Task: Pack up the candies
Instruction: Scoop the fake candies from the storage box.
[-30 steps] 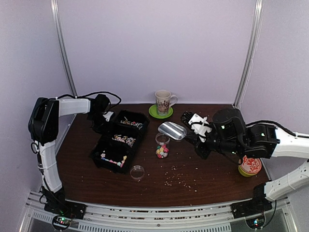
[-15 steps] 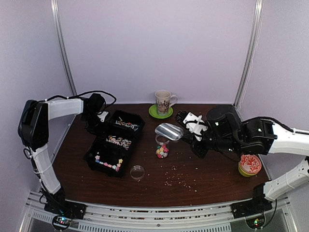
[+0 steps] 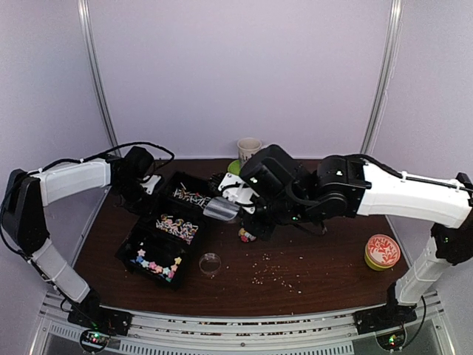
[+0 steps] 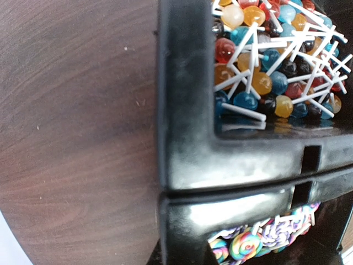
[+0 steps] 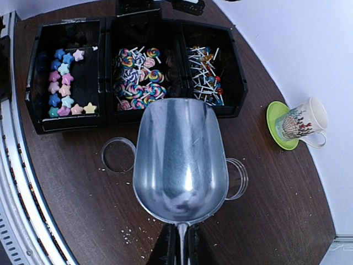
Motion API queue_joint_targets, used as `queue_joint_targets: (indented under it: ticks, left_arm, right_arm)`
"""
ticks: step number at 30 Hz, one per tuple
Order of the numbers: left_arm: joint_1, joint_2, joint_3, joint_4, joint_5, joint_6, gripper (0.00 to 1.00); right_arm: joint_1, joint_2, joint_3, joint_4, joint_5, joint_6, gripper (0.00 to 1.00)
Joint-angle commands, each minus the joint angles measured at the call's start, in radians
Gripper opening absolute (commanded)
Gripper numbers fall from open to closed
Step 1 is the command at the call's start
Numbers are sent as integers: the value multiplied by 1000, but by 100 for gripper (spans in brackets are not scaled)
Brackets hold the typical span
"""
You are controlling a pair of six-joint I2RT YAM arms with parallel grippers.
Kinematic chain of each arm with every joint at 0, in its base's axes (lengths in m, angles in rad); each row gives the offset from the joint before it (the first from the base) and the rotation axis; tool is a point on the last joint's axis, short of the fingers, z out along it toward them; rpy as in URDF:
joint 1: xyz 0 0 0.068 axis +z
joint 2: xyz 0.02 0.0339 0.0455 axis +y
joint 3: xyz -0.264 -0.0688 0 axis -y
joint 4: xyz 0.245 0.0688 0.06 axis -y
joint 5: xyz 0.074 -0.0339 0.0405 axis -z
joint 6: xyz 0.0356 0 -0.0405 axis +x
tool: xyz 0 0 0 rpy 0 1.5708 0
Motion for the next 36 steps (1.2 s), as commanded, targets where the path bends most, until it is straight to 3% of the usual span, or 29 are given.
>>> queue_joint_targets:
  ticks: [1, 8, 16, 36]
  left_arm:
    - [-18, -84, -22, 85, -18, -9, 0]
    - [-70, -100, -47, 110, -84, 4, 0]
    - [-96, -118, -60, 126, -102, 12, 0]
    - [-144, -197, -92, 200, -74, 36, 0]
  right_arm:
    - [40, 115, 142, -168, 35, -9, 0]
    - [65, 330, 372, -310, 70, 10, 0]
    - [73, 491, 528, -392, 97, 9, 0]
    - [71, 692, 680, -444, 274, -6, 0]
